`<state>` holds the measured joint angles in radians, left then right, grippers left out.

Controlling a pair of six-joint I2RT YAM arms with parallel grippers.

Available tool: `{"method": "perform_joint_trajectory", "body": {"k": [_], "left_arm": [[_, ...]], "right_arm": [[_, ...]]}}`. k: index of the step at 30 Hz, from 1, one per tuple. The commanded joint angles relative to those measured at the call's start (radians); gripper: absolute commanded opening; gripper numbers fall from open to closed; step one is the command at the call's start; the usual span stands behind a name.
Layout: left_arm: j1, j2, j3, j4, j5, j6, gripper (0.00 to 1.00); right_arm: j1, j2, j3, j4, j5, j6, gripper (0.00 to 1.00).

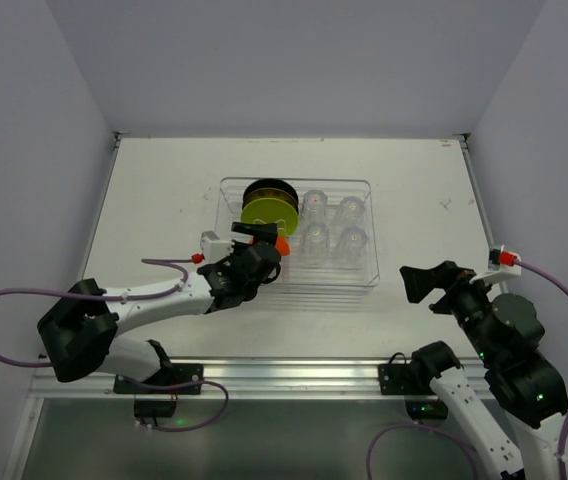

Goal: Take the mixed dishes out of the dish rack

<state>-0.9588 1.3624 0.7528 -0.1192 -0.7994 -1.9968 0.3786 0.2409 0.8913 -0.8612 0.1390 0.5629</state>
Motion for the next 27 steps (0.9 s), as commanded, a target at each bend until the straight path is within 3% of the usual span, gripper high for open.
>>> {"method": "perform_joint_trajectory", "body": {"k": [1, 10, 21, 27], "left_arm": [[0.014, 0.012, -0.015, 0.050, -0.053, -0.066, 1.00], [0.023, 0.052, -0.020, 0.102, -0.050, -0.092, 0.98], [0.023, 0.073, -0.066, 0.359, -0.116, 0.015, 0.93], [0.023, 0.087, -0.081, 0.400, -0.126, 0.009, 0.82]], "right_arm": [[-0.001, 0.011, 0.001, 0.017, 0.005, -0.021, 0.99], [-0.001, 0.026, 0.008, 0.017, 0.004, -0.029, 0.99], [-0.003, 0.043, 0.000, 0.024, -0.024, -0.032, 0.99], [-0.001, 0.048, -0.018, 0.040, -0.044, -0.029, 0.99]]}}
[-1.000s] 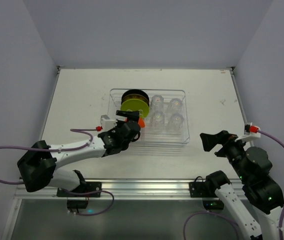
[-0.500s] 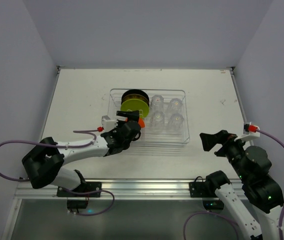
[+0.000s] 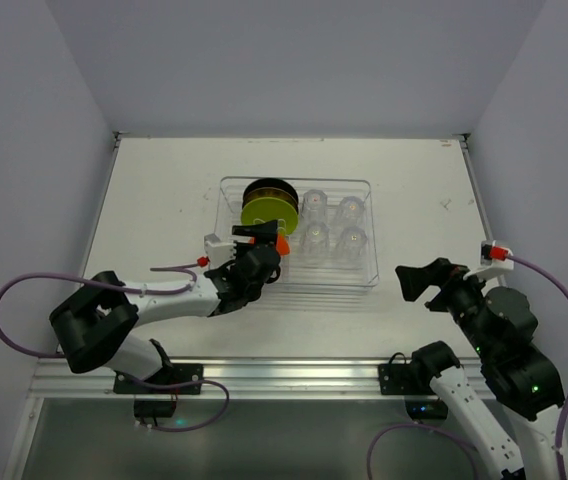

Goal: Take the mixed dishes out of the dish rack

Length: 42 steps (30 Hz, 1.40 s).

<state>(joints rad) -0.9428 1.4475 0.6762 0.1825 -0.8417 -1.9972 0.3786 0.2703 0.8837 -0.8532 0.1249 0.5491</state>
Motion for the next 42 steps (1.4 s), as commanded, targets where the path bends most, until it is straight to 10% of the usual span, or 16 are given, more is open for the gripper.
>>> {"method": "perform_joint_trajectory", "body": {"k": [1, 42], "left_arm": [[0.007, 0.002, -0.003, 0.098, -0.083, 0.014, 0.82], [-0.025, -0.072, -0.023, 0.158, -0.109, 0.123, 0.44]], "right_arm": [[-0.001, 0.017, -0.012, 0.032, -0.028, -0.017, 0.99], [-0.003, -0.002, -0.011, 0.029, -0.047, -0.021, 0.99]]}}
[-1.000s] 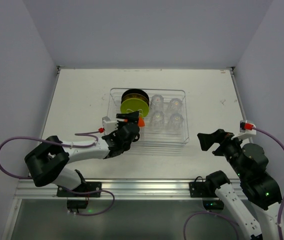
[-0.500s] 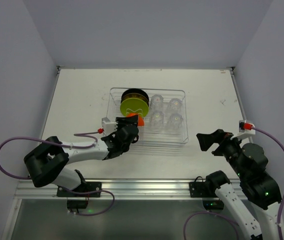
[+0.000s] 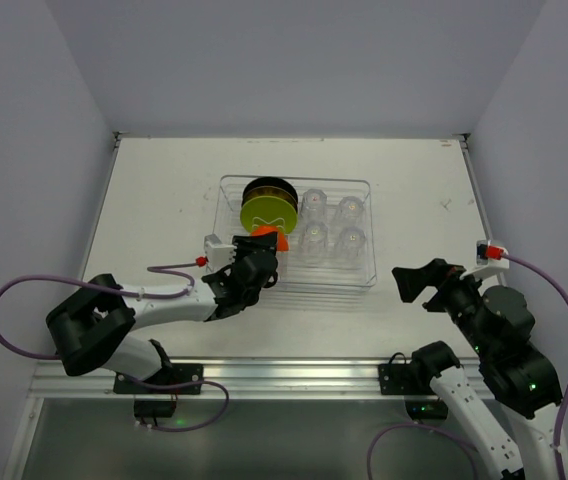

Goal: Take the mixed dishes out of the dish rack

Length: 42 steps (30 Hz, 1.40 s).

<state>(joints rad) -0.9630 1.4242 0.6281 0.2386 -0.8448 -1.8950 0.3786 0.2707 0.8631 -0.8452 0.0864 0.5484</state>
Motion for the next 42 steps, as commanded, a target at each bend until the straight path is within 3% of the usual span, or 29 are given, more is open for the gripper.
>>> {"method": "perform_joint_trajectory", "body": {"k": [1, 42], "left_arm": [[-0.005, -0.050, 0.022, 0.103, -0.103, 0.016, 0.44], [-0.016, -0.087, -0.008, 0.182, -0.112, 0.079, 0.43]], "right_arm": [[-0.001, -0.004, 0.011, 0.020, -0.008, -0.018, 0.99], [-0.001, -0.030, -0.001, 0.021, -0.024, -0.027, 0.99]]}}
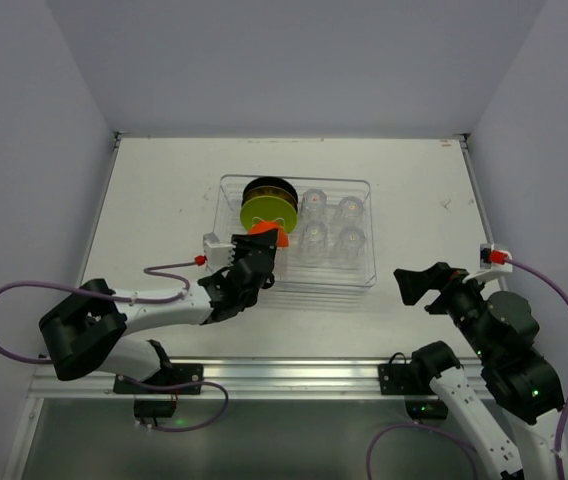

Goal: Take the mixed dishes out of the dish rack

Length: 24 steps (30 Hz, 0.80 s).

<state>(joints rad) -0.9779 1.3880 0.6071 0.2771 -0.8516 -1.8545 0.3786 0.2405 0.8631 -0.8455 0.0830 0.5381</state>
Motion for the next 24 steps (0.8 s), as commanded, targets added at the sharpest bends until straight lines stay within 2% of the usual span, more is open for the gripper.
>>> {"method": "perform_joint_trajectory", "body": {"k": [1, 7, 9, 11, 17, 21, 24], "left_arm": [[-0.001, -0.052, 0.011, 0.155, -0.106, 0.052, 0.43], [-0.001, -0.053, 0.010, 0.159, -0.110, 0.057, 0.44], [-0.001, -0.044, 0.010, 0.128, -0.110, 0.017, 0.44], [-0.001, -0.026, 0.005, 0.117, -0.110, -0.012, 0.36], [-0.001, 0.029, -0.012, 0.106, -0.092, -0.091, 0.34], [-0.001, 0.043, -0.010, 0.112, -0.099, -0.091, 0.30], [-0.001, 0.043, -0.018, 0.120, -0.113, -0.091, 0.23]], "right_arm": [[-0.003, 0.000, -0.001, 0.022, -0.022, -0.017, 0.99], [-0.001, 0.006, 0.002, 0.020, -0.025, -0.018, 0.99], [-0.001, 0.006, 0.004, 0.020, -0.025, -0.020, 0.99], [-0.001, 0.006, 0.004, 0.019, -0.026, -0.020, 0.99], [-0.001, 0.010, 0.017, 0.005, -0.028, -0.020, 0.99], [-0.003, 0.008, 0.024, 0.002, -0.028, -0.023, 0.99], [-0.001, 0.011, 0.024, 0.002, -0.029, -0.023, 0.99]]}}
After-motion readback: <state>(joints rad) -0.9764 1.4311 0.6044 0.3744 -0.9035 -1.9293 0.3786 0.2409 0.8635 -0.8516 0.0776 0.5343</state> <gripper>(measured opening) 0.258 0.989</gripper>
